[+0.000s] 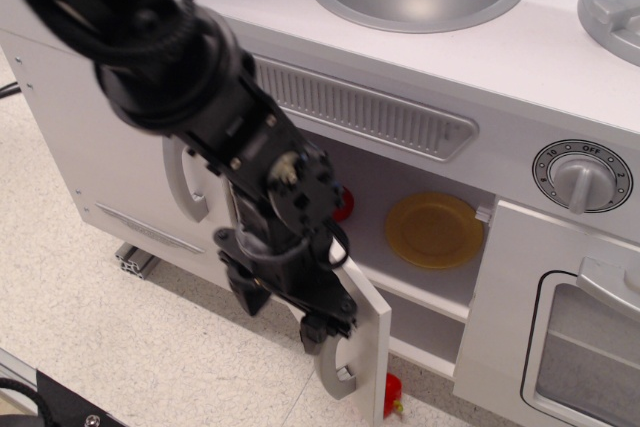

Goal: Open cabinet

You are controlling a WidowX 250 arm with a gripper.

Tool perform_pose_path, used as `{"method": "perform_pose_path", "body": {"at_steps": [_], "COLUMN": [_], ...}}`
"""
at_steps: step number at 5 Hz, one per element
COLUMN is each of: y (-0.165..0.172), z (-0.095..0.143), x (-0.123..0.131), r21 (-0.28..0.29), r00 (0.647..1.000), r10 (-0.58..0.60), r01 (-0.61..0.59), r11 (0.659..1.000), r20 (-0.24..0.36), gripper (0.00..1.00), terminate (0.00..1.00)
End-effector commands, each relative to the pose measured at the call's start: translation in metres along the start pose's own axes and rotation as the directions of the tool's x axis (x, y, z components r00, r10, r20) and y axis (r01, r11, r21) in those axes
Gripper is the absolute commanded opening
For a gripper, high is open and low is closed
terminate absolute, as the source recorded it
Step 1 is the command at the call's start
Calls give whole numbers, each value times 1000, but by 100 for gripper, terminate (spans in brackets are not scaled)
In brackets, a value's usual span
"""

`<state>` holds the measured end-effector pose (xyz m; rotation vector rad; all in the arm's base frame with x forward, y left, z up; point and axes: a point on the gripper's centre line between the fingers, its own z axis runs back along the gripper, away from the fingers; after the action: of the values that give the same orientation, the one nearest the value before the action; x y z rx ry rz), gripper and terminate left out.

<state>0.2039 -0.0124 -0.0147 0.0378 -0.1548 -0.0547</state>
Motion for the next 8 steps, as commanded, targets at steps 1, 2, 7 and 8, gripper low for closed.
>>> {"method": "perform_pose_path", "body": {"at_steps": [1, 2, 7, 8], "y": [-11, -25, -30, -12], "z": [54, 75, 1, -5], "x": [26, 55, 68, 52], "r21": [-38, -67, 97, 139], "r00": [994, 982, 974, 973], "r10": [98, 173, 227, 231], "r01": [-96, -168, -225, -226], "r11": [995, 983, 970, 964], "r20": [46, 76, -11, -16], "gripper": [100, 100, 100, 100], "terminate": [0, 0, 0, 0]}}
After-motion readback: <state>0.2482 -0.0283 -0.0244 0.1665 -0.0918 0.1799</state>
